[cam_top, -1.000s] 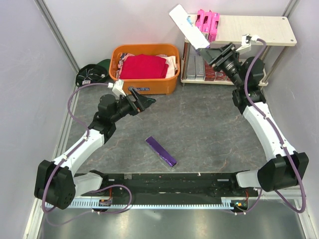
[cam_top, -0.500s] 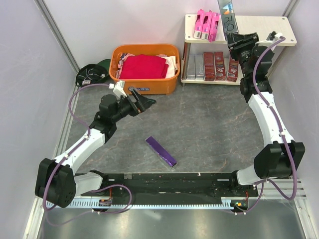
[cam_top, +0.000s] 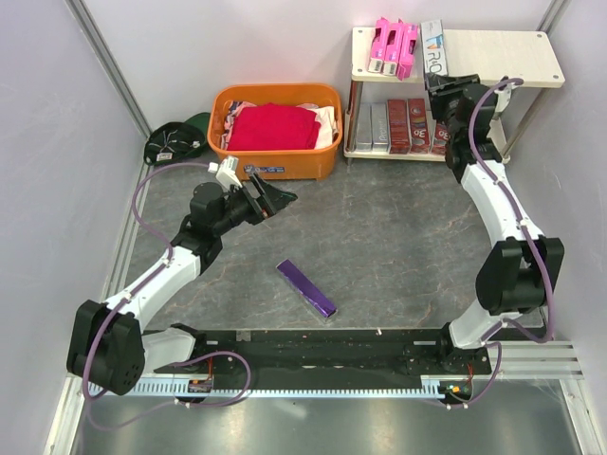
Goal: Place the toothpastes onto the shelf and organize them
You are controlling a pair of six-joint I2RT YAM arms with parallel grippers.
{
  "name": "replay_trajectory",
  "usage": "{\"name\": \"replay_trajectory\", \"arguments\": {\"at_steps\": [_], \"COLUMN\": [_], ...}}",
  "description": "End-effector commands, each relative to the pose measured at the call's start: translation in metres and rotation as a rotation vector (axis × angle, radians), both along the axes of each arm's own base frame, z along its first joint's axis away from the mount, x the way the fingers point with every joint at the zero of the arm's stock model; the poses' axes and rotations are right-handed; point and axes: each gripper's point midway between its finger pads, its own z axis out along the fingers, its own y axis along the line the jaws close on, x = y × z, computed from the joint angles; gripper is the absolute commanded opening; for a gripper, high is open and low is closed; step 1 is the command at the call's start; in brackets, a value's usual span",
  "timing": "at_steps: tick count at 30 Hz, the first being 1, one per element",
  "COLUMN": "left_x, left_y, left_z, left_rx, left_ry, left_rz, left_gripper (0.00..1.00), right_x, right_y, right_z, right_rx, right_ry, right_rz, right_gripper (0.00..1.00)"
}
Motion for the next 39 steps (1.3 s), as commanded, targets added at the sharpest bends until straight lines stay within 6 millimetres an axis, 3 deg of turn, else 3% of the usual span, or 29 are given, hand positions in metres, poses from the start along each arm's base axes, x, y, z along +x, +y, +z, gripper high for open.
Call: {"name": "replay_trajectory", "arguments": {"at_steps": [1, 13, 19, 21, 23, 26, 31, 38, 39], "left_x": [-0.002, -0.005, -0.005, -0.005, -0.006, -0.006, -0.006, -0.008, -0.009], "left_y": [0.001, 0.001, 0.002, 0.002, 0.002, 0.002, 0.002, 0.000, 0.000], "left_z": [0.009, 0.011, 0.011, 0.011, 0.010, 0.008, 0.006, 0.000, -0.001], "left_rx": [-0.013, -0.018, -0.018, -0.018, -0.017, -0.016, -0.014, 0.014, 0.026], "left_ry": [-0.043, -0.048, -0.050, -0.048, -0.047, -0.044, -0.041, -0.026, -0.029], "left_rz": [-0.003, -0.005, -0.004, -0.002, -0.005, -0.007, -0.007, -0.027, -0.035], "left_gripper": [1.00, 1.00, 1.00, 1.00, 1.00, 1.00, 1.00, 1.00, 1.00], "right_x": [0.001, 0.026, 0.036, 0.036, 0.036, 0.033, 0.022, 0.002, -0.003], "right_y": [-0.001, 0.015, 0.020, 0.028, 0.029, 0.031, 0.020, 0.022, 0.008], "right_z": [0.057, 0.032, 0.033, 0.029, 0.030, 0.029, 0.029, 0.031, 0.032], "right_rx": [0.036, 0.046, 0.044, 0.047, 0.050, 0.047, 0.048, 0.033, 0.027], "right_ry": [-0.121, -0.033, -0.034, -0.030, -0.033, -0.035, -0.042, -0.061, -0.064], "right_rz": [-0.001, 0.088, 0.114, 0.157, 0.166, 0.179, 0.154, 0.197, 0.178], "right_gripper": [0.12, 0.13, 0.17, 0.27, 0.52, 0.76, 0.98, 0.98, 0.98]}}
